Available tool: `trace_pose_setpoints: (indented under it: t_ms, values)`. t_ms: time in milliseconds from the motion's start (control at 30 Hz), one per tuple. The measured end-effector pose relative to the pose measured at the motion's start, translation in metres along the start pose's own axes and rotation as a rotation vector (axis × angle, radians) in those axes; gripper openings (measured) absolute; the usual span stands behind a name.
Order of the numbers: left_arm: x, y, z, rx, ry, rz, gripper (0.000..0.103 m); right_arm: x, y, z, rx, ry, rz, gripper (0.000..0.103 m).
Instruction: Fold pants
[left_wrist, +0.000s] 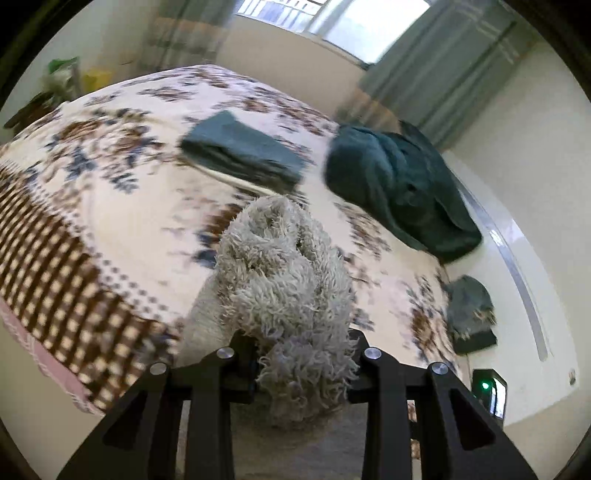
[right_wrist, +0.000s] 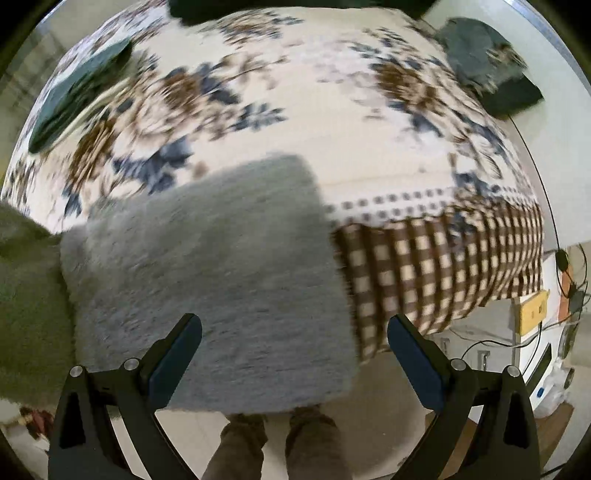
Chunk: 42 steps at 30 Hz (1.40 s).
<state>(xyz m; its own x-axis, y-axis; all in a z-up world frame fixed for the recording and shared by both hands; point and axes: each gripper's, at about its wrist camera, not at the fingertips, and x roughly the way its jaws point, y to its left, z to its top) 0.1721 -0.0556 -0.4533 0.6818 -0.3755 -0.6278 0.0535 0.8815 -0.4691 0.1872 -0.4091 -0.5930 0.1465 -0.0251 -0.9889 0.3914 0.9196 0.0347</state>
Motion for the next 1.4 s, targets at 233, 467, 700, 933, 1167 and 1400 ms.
trace_pose_setpoints:
  t_ms: [233,467,700,933,1167,1400]
  values:
    - [0.038,-0.092,-0.042,0.078,0.129,-0.101,0.027,0.003,-0.091,0.015,0.128,-0.016,-0.007,0.102]
    - [0.095,-0.164,-0.097,0.186,0.280,-0.143,0.027,0.017,-0.154,0.021,0.187,-0.013,-0.039,0.102]
    - [0.149,-0.196,-0.146,0.279,0.468,-0.117,0.027,0.029,-0.183,0.023,0.220,0.002,-0.027,0.102]
    - [0.132,-0.214,-0.131,0.247,0.513,-0.117,0.076,0.025,-0.191,0.022,0.248,0.019,0.093,0.102]
    - [0.107,-0.196,-0.067,0.227,0.394,-0.078,0.079,0.020,-0.165,0.031,0.230,0.038,0.306,0.102]
    - [0.111,-0.083,-0.021,0.140,0.352,0.171,0.079,0.055,-0.109,0.047,0.139,0.090,0.432,0.102]
